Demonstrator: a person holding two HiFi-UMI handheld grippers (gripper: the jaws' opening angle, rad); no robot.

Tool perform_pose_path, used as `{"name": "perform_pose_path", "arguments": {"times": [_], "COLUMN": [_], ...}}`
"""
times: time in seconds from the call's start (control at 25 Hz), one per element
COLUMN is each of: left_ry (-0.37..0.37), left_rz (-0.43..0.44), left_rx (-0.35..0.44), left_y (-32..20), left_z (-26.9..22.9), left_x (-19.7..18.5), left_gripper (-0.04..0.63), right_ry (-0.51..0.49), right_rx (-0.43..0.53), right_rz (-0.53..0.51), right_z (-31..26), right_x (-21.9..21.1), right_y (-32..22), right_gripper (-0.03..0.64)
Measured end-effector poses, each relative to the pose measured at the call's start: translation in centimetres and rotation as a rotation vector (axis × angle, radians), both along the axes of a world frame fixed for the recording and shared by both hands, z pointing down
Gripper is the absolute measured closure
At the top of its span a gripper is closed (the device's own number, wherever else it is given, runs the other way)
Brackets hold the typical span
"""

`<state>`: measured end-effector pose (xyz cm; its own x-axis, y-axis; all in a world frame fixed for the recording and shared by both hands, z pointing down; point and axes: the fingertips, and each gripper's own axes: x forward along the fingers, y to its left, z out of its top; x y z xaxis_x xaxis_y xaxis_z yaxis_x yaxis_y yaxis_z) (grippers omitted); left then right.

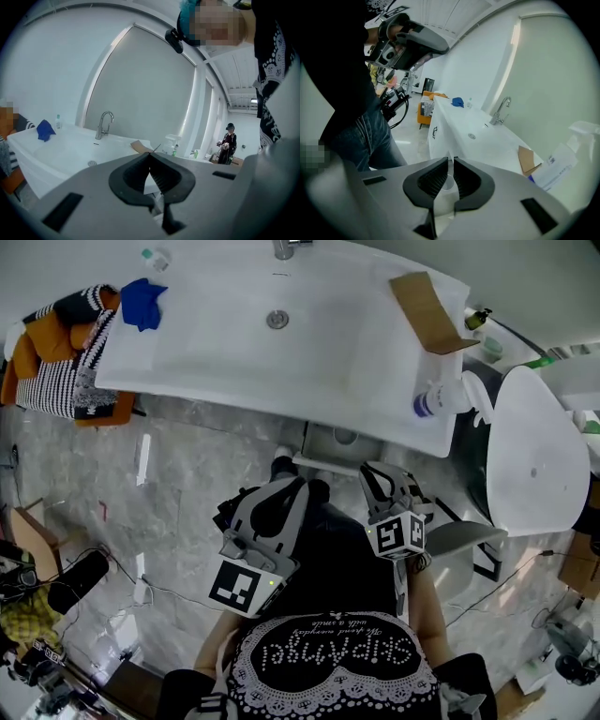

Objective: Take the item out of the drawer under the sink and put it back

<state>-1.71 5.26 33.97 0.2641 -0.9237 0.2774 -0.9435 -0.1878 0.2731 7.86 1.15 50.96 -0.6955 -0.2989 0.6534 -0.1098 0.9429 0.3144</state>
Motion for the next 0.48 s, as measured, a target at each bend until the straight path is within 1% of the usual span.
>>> {"name": "perform_pose_path", "arguments": {"times": [0.08,0.16,0.2,0.4,0.48], "left_ry": [0.003,0.017,0.019,0.011,0.006], "left_rz": [-0.014,-0.035,-0.04,-0.044,-0.041], "left_rx": [0.002,0.013,0.014,0.001,-0.004], "left_y": [-0.2,-0.4,-0.4,-0.3,-0.4], "left_z": [-0.2,-0.5,-0.5,-0.3,-0.2], "left_x": [-0.1,-0.2,-0.2,-0.4,-0.4], "left_gripper": [0.591,0.591,0.591,0.591,0.591], "right_ry": [0.02,0.056,0.079,0.193,0.215], "right_rx": [-0.019,-0.029,-0.027,0.068,0.082], "right_rz": [-0.012,-0.029,-0.038,-0.102,-0.113], "right_z": [1.8,3.7,4.5,8.6,9.6], "right_x": [0.1,0.2,0.3,0.5,0.3], "right_y": [-0.1,-0.1,-0.2,-0.9,-1.3], "right_gripper": [0.573,0.541,0.537,0.537,0.537]}}
